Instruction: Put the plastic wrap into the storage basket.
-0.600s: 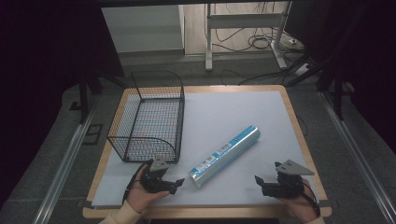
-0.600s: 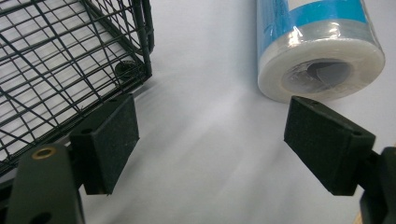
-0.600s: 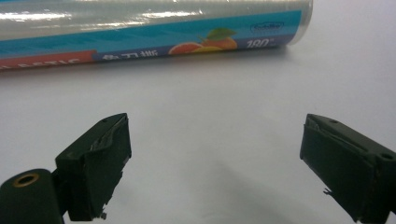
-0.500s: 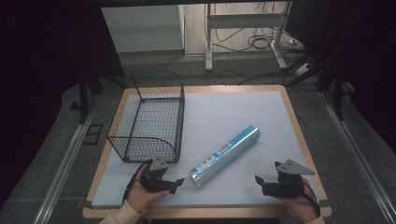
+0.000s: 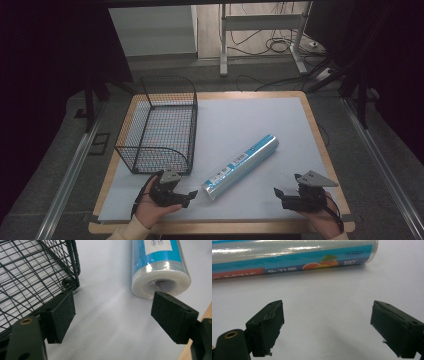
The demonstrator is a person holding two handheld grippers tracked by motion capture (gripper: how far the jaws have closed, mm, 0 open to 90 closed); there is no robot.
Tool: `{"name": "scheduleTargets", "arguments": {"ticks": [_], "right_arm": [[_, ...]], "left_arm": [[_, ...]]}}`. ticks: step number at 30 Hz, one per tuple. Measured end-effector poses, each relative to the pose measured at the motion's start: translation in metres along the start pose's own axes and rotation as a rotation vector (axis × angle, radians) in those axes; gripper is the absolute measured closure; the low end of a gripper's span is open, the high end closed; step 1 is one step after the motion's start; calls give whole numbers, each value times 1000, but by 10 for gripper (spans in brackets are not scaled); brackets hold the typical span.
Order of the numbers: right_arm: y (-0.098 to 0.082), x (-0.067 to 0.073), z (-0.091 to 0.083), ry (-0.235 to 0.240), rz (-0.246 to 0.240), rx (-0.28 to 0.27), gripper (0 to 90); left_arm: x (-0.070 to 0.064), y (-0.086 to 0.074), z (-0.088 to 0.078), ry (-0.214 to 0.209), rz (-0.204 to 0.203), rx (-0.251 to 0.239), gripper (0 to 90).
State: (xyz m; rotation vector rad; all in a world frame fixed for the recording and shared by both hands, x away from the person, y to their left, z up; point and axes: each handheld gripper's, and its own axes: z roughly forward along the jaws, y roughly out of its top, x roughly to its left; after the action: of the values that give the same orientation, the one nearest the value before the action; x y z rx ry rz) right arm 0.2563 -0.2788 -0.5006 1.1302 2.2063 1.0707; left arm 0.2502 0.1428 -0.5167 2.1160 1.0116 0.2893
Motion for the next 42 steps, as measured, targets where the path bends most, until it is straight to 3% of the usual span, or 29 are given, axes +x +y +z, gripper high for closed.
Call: {"name": "scheduleTargets", "arguments": {"ticks": [17,21,42], "right_arm": [[0,1,1,-6,-11,12,124],[0,1,1,-7,-11,17,124],[-1,2,2,-10,-14,30,125]], "left_arm": [[-5,5,-2,0,12,20,191],[-8,9,-4,-20,-9,12,186],[-26,40,-10,-43,26,6,184]]}}
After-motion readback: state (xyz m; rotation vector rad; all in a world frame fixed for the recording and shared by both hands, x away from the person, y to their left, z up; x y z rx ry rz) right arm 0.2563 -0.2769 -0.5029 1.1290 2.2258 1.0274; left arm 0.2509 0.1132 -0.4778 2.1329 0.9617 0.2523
